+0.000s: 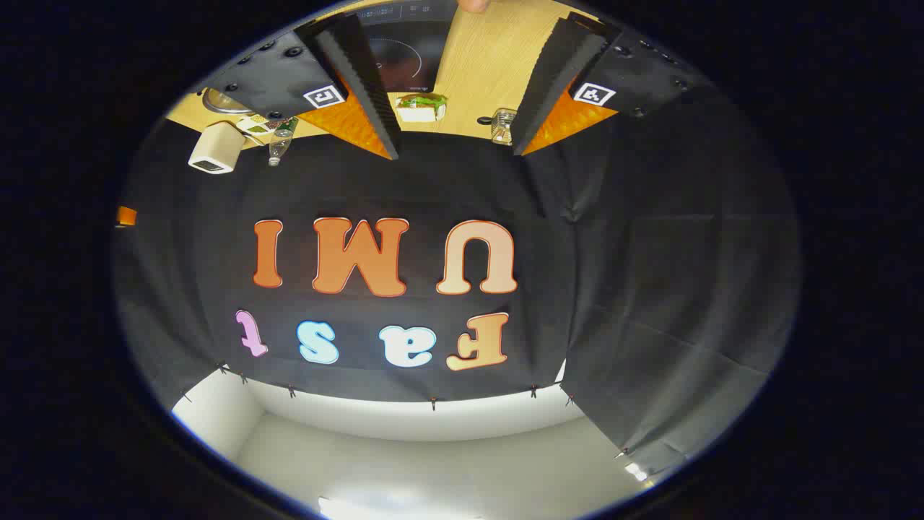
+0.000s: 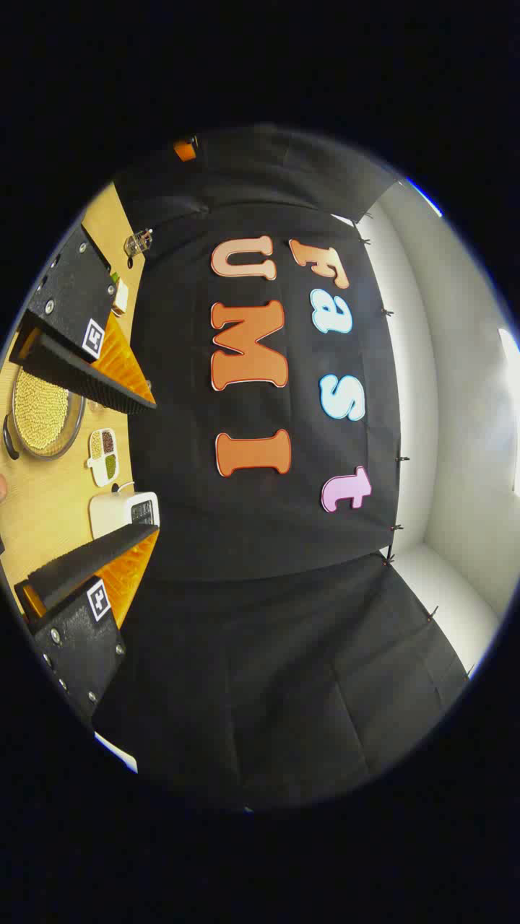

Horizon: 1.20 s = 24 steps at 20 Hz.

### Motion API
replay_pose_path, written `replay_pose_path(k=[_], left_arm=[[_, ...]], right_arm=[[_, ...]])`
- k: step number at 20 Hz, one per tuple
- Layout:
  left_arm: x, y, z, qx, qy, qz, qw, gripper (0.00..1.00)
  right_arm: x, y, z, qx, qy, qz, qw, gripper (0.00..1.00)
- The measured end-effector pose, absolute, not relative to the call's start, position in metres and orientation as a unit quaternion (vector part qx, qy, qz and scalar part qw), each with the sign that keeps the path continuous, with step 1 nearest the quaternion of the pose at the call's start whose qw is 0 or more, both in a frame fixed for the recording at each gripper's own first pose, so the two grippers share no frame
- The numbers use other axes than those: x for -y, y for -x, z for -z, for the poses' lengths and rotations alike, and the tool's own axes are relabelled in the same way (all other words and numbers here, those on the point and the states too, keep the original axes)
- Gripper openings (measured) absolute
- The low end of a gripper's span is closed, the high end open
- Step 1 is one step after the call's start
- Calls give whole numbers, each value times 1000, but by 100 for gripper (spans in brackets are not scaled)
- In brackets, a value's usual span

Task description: First push the handle of the pot to place it horizontally, then grasp the pot with both hands and set it on the induction cooktop.

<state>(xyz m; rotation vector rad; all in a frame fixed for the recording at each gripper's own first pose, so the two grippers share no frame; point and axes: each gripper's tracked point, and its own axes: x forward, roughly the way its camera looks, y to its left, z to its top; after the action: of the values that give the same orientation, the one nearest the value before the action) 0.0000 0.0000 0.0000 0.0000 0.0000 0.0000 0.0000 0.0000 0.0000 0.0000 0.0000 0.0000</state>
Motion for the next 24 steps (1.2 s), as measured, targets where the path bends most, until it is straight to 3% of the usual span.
replay_pose_path(k=[2,4,5,8,9,10,12,13,14,24], left_arm=[[1,10,-11,7,-7,5,1000,100],[0,15,-23,14,-11,9,1000,100],[2,18,-28,16,-7,15,1000,100],[0,15,-36,9,7,32,999,100],[-1,12,-40,8,8,35,999,100],[-4,10,-45,10,6,33,999,99],[-12,8,-53,19,-7,27,999,99],[-14,8,-54,22,-13,25,999,99],[-12,11,-53,21,-12,28,999,100],[-9,12,-55,23,-18,33,999,100]], right_arm=[[1,9,-1,-6,6,0,1000,100],[1,19,-7,-4,10,-2,1000,100],[2,24,-11,-2,14,0,1000,95],[5,34,-25,6,26,13,1000,95],[6,36,-27,5,29,18,999,100],[5,39,-31,5,32,21,999,95],[0,45,-42,14,41,20,999,95],[-2,46,-46,20,47,21,998,100],[-4,47,-47,23,52,24,998,95],[-20,49,-48,15,51,6,999,95]])
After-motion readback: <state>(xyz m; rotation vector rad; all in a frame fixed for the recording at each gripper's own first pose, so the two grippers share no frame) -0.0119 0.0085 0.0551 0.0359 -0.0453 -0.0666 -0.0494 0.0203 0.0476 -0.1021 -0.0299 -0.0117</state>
